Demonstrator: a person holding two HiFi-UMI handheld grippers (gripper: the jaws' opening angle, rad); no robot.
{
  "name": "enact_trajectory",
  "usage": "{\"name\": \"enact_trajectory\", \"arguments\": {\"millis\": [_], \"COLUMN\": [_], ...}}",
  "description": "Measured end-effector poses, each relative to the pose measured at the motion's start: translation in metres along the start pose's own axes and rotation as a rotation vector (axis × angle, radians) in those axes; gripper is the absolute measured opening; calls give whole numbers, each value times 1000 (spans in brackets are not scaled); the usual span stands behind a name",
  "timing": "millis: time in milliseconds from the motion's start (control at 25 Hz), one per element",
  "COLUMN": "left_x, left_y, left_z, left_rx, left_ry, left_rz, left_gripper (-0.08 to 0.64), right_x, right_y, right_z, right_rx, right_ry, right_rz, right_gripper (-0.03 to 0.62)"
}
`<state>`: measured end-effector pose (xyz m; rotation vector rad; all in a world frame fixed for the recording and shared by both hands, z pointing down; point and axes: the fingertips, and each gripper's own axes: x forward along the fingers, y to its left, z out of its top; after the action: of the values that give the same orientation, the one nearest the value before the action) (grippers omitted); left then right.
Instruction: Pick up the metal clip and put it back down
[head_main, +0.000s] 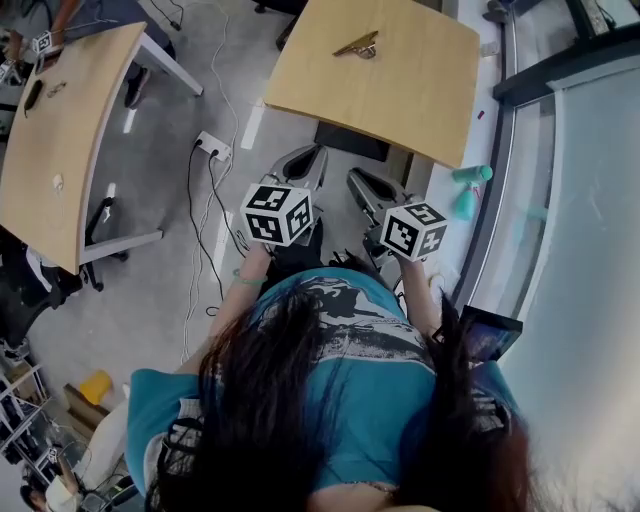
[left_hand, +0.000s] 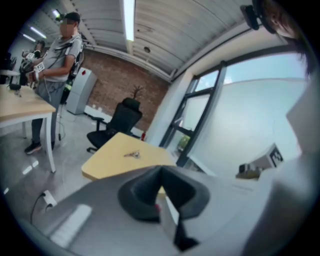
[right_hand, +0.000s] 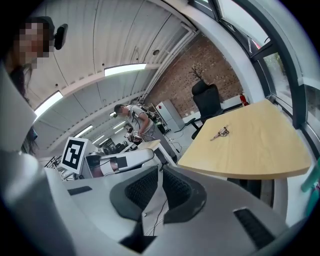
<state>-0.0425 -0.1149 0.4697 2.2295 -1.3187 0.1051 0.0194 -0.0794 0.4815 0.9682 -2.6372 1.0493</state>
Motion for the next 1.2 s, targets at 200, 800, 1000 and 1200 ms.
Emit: {"name": "enact_trajectory", "arguments": {"millis": [200,800,1000,1200], "left_x": [28,102,129,160], "left_y": [45,111,104,104], "left_z": [33,57,60,70], "left_rx": [-4,-34,-21,-15], "left_ry": [16,110,121,107], "left_rz": [-35,-122,-146,-108], "left_gripper": [3,4,4,4], "right_x": [52,118,117,121], "right_y": [-13,-74,-112,-157], "right_z": [35,82,94,119], "right_rx": [22,133,157,189], "right_ry": [-5,-48,-36,-25], "right_rz": [-28,-154,-172,-168], "right_gripper": [38,40,40,40]}}
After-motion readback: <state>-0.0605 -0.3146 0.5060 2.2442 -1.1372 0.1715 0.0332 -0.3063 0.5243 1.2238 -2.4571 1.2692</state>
